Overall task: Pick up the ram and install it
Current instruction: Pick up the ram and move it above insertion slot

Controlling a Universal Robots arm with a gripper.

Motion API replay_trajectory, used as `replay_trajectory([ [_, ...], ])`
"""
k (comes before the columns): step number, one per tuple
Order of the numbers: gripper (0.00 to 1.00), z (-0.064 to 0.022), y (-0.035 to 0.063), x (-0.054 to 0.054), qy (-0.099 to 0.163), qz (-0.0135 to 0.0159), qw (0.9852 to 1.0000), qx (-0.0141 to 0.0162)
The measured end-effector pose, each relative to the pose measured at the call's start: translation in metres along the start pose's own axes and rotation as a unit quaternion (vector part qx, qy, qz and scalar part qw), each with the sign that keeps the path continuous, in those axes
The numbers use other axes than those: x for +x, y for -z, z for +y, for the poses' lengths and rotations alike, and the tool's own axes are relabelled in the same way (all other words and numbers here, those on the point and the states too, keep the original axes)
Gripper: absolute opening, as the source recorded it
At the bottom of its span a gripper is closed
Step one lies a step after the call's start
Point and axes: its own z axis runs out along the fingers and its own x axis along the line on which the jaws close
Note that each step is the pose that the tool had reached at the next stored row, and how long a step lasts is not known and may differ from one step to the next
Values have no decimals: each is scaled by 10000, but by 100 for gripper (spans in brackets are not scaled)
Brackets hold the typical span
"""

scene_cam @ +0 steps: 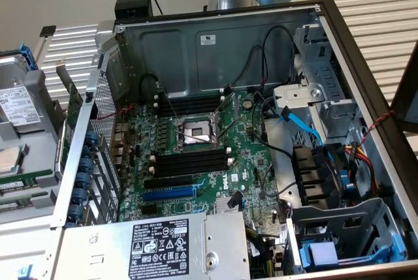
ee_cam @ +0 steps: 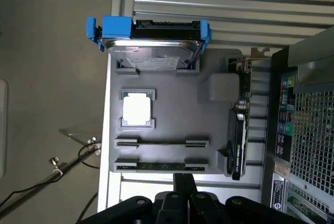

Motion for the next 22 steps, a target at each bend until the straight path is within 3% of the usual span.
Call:
replay_trajectory([
  [6,11,0,-16,0,541,8,9985,-11],
  [12,11,-1,-30,0,1082,17,9941,-21],
  [17,11,-1,-40,1,1536,24,9881,-30],
  [22,11,-1,-48,1,1986,31,9801,-39],
])
